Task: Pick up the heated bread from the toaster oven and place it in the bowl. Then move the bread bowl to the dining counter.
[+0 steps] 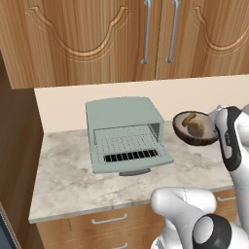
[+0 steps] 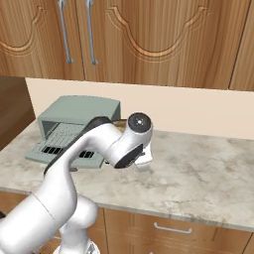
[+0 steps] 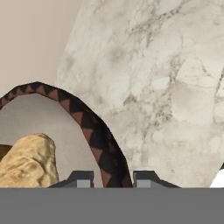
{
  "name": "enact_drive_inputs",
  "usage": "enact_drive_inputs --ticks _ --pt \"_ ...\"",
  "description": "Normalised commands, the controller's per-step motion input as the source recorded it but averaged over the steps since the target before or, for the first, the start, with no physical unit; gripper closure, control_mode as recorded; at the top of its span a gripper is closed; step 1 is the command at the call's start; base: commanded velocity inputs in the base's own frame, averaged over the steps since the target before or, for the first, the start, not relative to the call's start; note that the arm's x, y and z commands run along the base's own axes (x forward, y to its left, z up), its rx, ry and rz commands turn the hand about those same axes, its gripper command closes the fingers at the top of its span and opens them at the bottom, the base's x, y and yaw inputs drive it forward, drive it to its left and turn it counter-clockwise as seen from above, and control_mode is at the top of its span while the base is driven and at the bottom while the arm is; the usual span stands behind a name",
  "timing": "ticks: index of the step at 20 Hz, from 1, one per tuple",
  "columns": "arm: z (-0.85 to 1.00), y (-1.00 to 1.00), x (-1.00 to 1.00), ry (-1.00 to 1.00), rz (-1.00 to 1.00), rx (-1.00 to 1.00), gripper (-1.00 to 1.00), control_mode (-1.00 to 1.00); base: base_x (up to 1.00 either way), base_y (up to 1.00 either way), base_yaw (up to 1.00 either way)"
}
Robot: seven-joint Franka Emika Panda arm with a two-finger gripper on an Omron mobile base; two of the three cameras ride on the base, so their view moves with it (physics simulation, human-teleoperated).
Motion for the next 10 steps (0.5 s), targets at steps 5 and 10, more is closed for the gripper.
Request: enact_drive_inputs --ticks 5,10 --pt "0.0 0.01 -0.1 0.0 0.06 0.0 1.0 1.0 -0.25 0.0 0.18" --pt "0.0 0.0 0.0 0.0 0.0 0.0 1.0 1.0 -0.94 -0.05 0.73"
